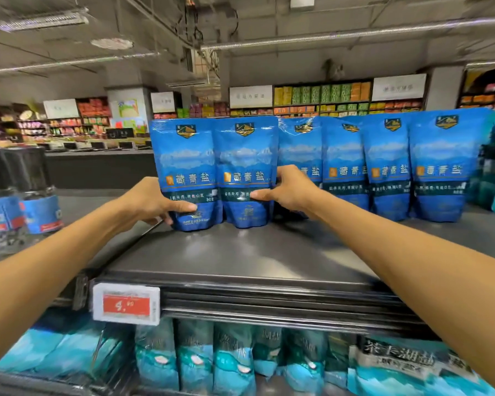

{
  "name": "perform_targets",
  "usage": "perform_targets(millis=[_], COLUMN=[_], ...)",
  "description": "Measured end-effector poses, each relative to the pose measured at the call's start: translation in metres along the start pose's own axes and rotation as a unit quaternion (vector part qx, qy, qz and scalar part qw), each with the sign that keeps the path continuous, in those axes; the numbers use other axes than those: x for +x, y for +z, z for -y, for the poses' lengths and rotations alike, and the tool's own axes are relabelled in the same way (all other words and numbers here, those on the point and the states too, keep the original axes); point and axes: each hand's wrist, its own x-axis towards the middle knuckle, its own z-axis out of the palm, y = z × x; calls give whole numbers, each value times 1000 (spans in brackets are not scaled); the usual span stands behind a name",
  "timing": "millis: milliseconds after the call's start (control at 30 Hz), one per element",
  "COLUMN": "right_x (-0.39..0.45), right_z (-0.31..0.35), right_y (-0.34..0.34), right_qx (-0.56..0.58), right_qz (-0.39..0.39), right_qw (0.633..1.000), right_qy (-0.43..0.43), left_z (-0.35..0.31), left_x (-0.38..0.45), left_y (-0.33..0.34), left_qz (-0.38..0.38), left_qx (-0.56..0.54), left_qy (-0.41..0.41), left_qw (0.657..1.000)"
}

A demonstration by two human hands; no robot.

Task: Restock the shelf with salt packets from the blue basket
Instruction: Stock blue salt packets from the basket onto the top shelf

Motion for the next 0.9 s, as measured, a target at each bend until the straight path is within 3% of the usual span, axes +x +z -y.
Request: perform_targets(millis=[133,267,600,900], right_x=[-1,-1,-10,-44], right_z=[-3,-6,3,13], right_y=[-5,-2,15,10], right_qx=[89,119,-58,-159], right_qz=[53,62,-12,25], right_qw=[994,991,998,986], right_qy=[18,14,2,35], left_z=[-1,2,3,3], left_x=[-1,5,-4,-29], left_y=[2,6,15,10], left_qz=[19,15,7,-62], left_qx=[-69,-63,-13,13], left_qy=[8,40,89,-14], left_qw=[997,997,996,998])
